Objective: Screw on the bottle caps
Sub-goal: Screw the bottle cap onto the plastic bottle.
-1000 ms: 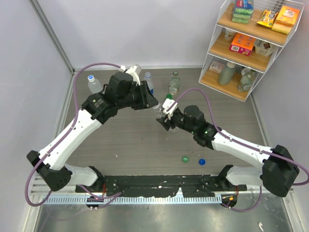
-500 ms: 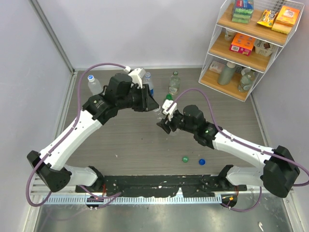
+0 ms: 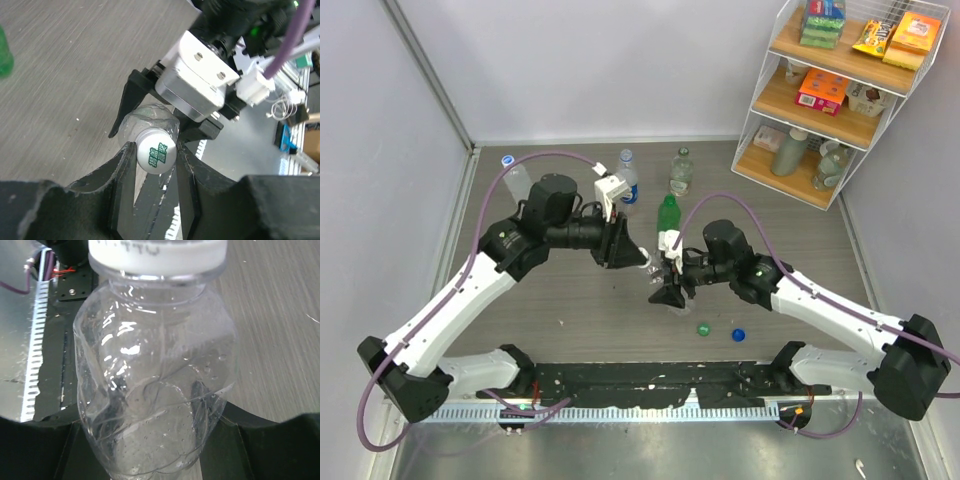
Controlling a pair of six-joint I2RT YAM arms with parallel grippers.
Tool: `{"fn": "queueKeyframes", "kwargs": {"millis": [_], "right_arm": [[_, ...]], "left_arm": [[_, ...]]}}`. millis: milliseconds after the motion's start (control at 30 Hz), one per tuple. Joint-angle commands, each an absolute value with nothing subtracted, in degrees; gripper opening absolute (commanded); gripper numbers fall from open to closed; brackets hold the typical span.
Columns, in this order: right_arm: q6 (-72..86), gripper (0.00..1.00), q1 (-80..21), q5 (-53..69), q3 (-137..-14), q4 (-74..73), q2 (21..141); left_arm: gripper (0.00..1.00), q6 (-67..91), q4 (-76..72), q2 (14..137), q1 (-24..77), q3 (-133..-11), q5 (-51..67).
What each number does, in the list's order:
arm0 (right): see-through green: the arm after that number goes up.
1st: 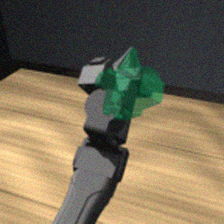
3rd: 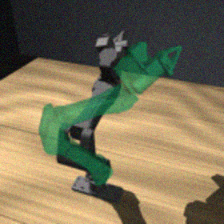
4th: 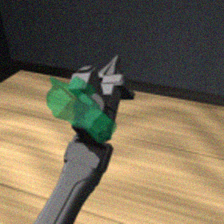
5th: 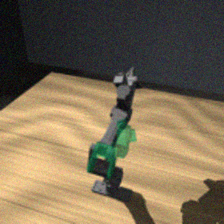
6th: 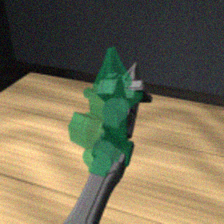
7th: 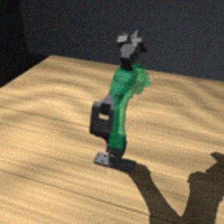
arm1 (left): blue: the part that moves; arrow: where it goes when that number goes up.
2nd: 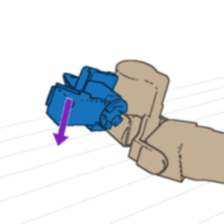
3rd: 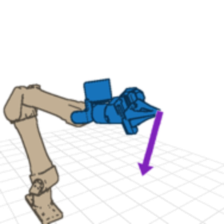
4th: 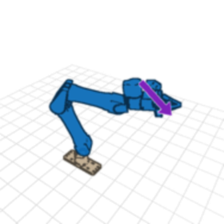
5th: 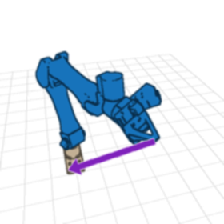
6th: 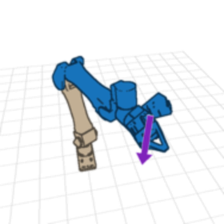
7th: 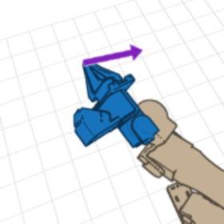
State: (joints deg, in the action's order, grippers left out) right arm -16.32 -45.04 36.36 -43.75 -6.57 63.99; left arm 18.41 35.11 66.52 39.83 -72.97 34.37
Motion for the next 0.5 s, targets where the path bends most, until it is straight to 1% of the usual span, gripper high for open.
{"fn": "queueKeyframes", "kwargs": {"millis": [0, 67, 100, 167, 267, 300, 367, 467], "right_arm": [[-17.31, 0.01, -45.00, 45.17, -51.06, 5.18, 63.10], [-16.70, 0.01, -45.00, 45.35, -50.71, 7.19, 63.89], [-16.79, 0.01, -45.00, 45.44, -50.89, 7.29, 64.59], [-16.52, 0.01, -44.91, 45.09, -51.59, 7.38, 65.47], [-17.40, 0.01, -44.82, 44.21, -51.59, 7.12, 65.65], [-17.49, 0.01, -44.74, 43.08, -51.50, 7.03, 65.57], [-17.93, 0.01, -44.82, 41.67, -51.68, 5.98, 65.22], [-17.41, 0.01, -44.82, 39.21, -51.68, 5.89, 65.04]], "left_arm": [[0.38, 10.29, 36.75, 66.88, 41.75, -69.09, 44.47], [0.41, 9.58, 36.21, 67.41, 41.66, -68.20, 44.47], [0.48, 8.97, 36.91, 67.76, 41.66, -68.38, 44.30], [0.53, 8.44, 38.58, 68.29, 41.66, -69.17, 41.94], [0.78, 9.31, 38.68, 68.29, 41.75, -69.87, 39.47], [0.91, 10.36, 38.15, 67.94, 41.66, -69.96, 39.29], [1.00, 10.72, 37.36, 67.15, 41.75, -70.14, 40.16], [1.00, 13.09, 34.90, 65.05, 41.66, -70.14, 36.22]]}}
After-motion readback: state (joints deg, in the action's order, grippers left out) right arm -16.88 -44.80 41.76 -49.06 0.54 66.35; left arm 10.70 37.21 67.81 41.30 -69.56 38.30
